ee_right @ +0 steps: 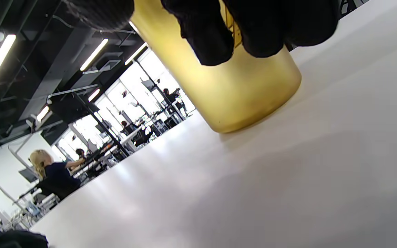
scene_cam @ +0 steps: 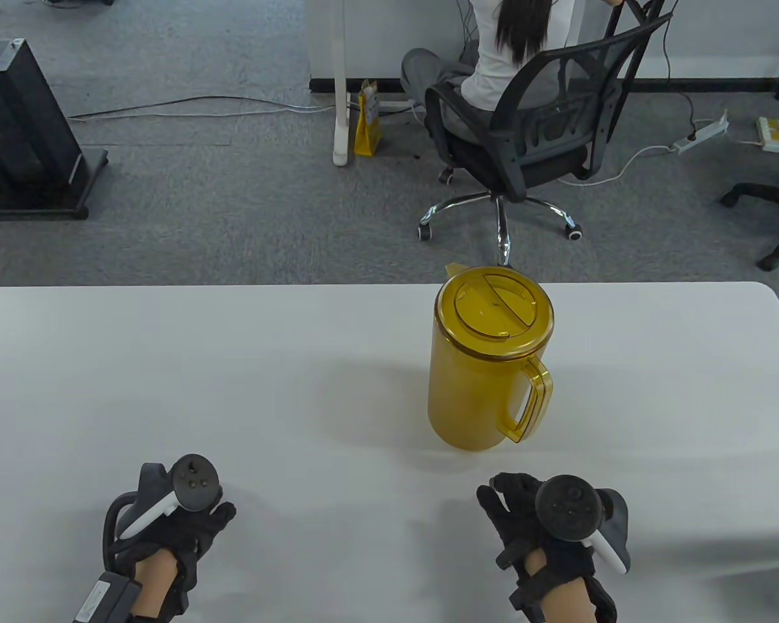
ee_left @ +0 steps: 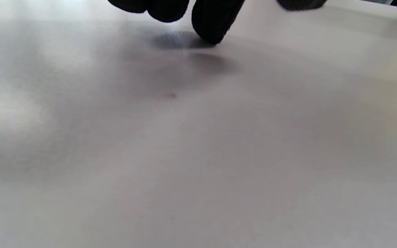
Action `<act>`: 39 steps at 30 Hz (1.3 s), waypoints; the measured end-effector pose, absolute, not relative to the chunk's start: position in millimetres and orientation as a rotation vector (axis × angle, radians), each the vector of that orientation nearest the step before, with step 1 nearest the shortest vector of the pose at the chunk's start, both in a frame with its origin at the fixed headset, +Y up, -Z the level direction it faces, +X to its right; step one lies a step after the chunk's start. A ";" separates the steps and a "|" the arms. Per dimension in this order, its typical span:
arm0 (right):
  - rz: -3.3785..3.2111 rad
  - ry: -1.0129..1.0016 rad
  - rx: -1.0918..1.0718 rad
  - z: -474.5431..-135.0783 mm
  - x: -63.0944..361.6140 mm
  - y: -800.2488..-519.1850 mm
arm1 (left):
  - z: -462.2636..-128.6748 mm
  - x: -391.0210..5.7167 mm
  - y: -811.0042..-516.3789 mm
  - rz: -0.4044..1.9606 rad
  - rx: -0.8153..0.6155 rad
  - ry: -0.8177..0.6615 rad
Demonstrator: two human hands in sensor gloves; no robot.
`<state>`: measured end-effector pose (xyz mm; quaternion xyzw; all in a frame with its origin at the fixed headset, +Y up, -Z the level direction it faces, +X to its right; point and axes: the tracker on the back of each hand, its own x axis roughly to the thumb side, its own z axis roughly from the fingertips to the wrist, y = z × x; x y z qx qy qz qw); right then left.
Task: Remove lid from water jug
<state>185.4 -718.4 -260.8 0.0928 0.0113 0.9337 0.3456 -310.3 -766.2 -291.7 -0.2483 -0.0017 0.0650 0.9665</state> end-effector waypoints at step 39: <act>1.798 -0.641 0.109 -307.1 193.7 -699.4 | -280.4 -310.2 -735.9 0.277 -0.441 -0.015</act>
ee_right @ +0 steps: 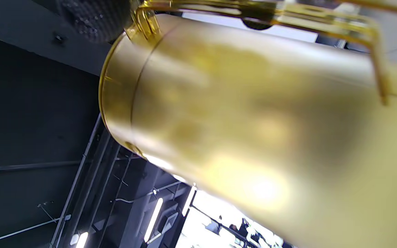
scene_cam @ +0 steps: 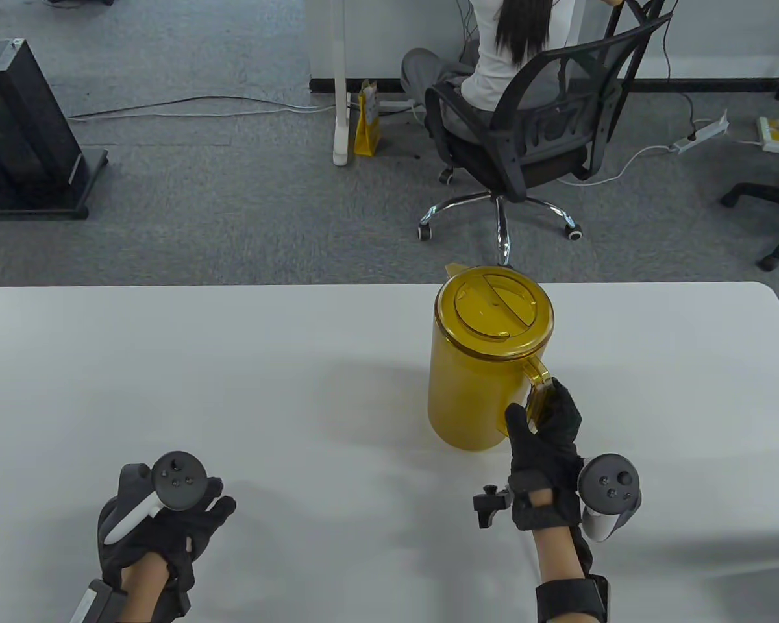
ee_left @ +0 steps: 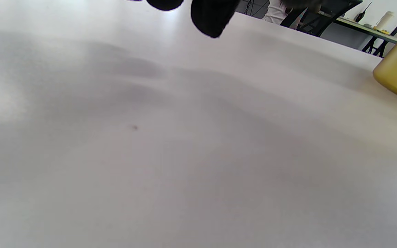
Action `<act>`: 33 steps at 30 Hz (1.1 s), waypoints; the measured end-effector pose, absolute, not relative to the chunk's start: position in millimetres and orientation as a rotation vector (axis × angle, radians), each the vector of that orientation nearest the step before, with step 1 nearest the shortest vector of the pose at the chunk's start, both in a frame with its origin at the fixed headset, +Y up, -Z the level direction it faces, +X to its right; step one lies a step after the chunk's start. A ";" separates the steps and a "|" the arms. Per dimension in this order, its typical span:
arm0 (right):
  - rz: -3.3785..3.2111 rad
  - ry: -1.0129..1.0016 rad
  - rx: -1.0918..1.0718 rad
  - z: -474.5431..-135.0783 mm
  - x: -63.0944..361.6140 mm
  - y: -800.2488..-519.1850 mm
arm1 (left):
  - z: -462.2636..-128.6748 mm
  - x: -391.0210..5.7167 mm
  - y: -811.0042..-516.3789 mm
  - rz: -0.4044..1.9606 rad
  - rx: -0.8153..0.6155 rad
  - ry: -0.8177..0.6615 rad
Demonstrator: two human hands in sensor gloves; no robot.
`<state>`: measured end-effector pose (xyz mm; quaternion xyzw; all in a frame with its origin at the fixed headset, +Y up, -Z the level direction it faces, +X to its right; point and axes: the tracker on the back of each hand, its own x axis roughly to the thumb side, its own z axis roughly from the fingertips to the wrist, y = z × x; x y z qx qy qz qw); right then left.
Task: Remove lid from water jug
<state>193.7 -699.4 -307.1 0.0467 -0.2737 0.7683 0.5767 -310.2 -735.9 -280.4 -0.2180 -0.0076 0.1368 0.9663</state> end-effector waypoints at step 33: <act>1.566 -0.544 0.018 -314.4 176.8 -693.4 | -266.9 -304.4 -723.7 0.424 -0.394 -0.015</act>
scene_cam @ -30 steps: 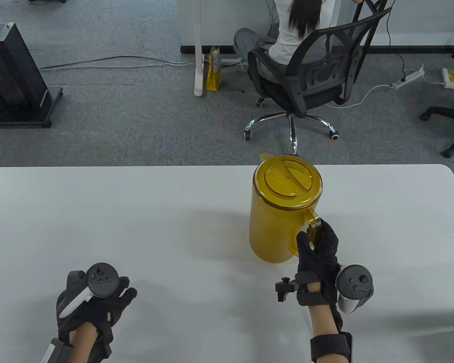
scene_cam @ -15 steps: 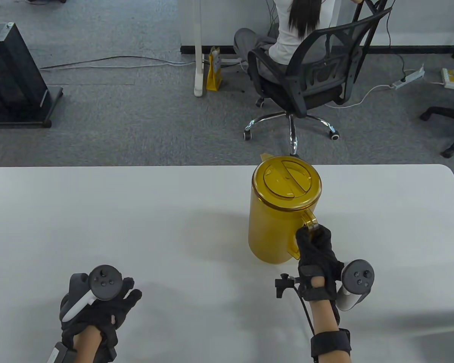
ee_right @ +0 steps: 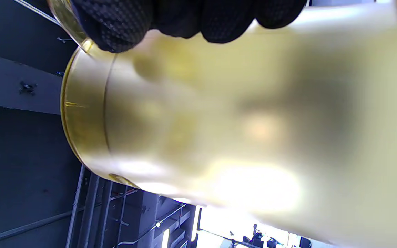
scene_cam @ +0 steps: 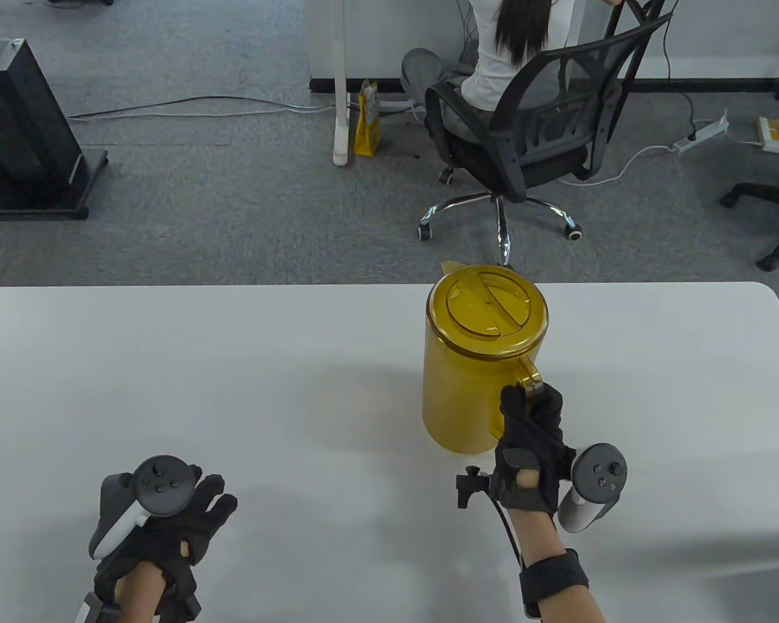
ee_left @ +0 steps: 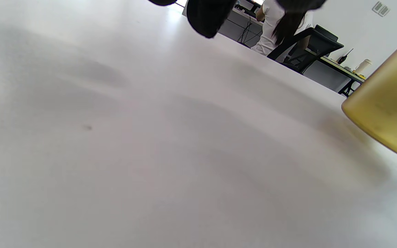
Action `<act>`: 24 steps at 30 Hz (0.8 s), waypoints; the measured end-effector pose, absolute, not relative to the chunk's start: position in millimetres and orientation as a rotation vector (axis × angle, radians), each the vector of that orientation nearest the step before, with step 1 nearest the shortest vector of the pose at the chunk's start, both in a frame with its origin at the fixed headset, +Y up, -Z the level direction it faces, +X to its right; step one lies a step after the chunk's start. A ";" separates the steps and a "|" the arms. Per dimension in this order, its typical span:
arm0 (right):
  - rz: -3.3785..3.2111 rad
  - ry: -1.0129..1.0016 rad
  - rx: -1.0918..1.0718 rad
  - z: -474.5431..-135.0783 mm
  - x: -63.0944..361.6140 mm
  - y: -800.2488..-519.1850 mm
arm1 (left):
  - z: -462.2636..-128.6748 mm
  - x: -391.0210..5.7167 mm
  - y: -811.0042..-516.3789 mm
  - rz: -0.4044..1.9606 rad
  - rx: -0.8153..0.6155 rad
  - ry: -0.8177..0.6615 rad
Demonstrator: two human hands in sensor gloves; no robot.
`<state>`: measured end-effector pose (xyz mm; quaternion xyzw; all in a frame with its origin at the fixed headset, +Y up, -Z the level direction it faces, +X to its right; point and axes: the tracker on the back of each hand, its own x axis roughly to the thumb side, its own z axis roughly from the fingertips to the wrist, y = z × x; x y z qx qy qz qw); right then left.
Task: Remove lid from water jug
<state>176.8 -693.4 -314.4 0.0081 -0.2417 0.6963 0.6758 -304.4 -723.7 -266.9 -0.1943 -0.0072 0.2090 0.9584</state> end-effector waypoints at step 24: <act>1.479 -0.325 0.415 -248.5 107.6 -673.7 | -259.4 -268.7 -707.2 0.349 -0.341 -0.174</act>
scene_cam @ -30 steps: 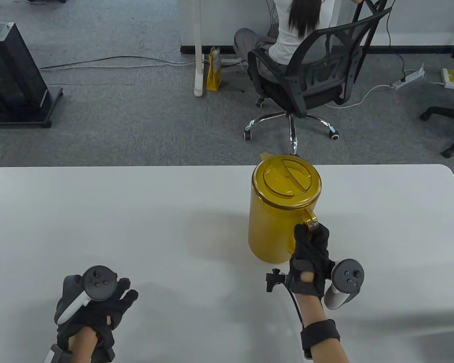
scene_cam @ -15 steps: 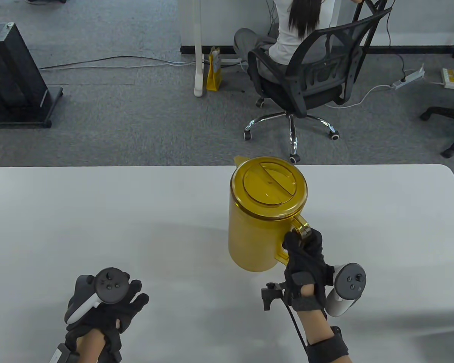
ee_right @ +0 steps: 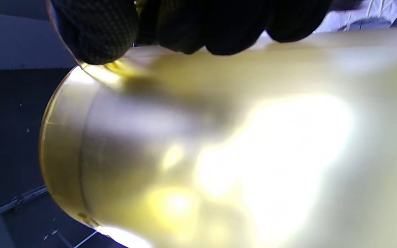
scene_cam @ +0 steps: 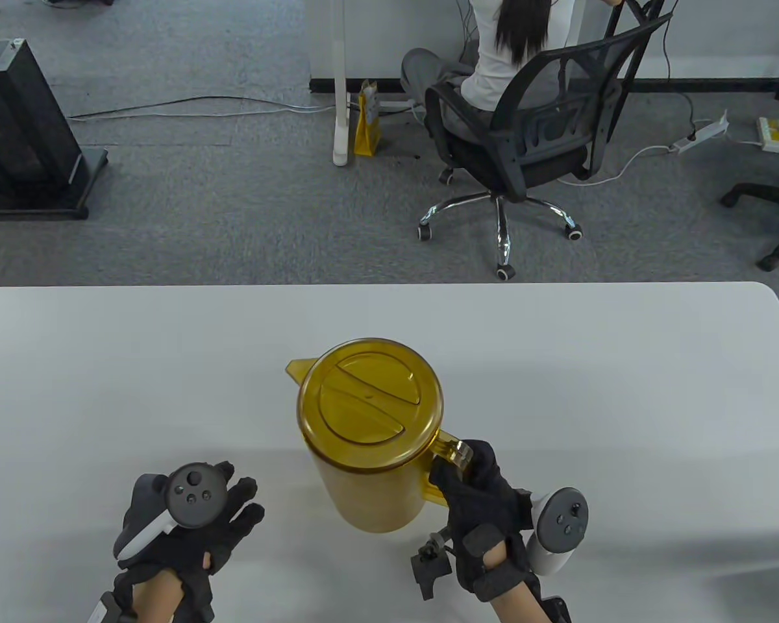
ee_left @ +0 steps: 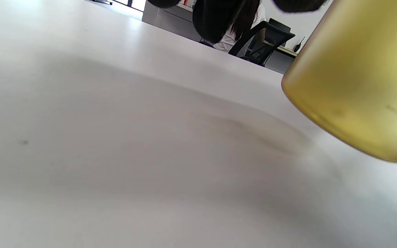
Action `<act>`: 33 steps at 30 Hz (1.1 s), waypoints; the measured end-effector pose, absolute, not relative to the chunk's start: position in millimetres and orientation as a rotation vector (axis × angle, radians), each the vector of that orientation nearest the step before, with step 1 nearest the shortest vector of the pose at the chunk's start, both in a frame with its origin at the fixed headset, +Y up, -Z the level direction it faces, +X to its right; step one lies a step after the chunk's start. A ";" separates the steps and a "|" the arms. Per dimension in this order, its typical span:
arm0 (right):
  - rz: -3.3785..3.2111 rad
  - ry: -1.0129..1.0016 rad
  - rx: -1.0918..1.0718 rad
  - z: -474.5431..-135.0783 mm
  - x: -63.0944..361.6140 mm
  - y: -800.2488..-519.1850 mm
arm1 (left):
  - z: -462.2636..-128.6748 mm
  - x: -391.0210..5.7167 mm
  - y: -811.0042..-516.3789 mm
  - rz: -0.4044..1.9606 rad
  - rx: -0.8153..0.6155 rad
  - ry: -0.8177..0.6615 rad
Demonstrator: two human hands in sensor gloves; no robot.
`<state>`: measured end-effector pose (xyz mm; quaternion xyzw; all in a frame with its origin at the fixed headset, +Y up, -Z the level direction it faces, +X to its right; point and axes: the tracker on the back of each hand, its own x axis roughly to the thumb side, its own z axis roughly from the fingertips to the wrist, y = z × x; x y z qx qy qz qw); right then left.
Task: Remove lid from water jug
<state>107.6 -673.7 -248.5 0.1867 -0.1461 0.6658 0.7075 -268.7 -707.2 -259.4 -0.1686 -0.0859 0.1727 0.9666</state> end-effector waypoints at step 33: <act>1.360 -0.069 0.551 -253.3 80.0 -721.3 | -266.3 -271.6 -712.9 0.303 -0.387 -0.182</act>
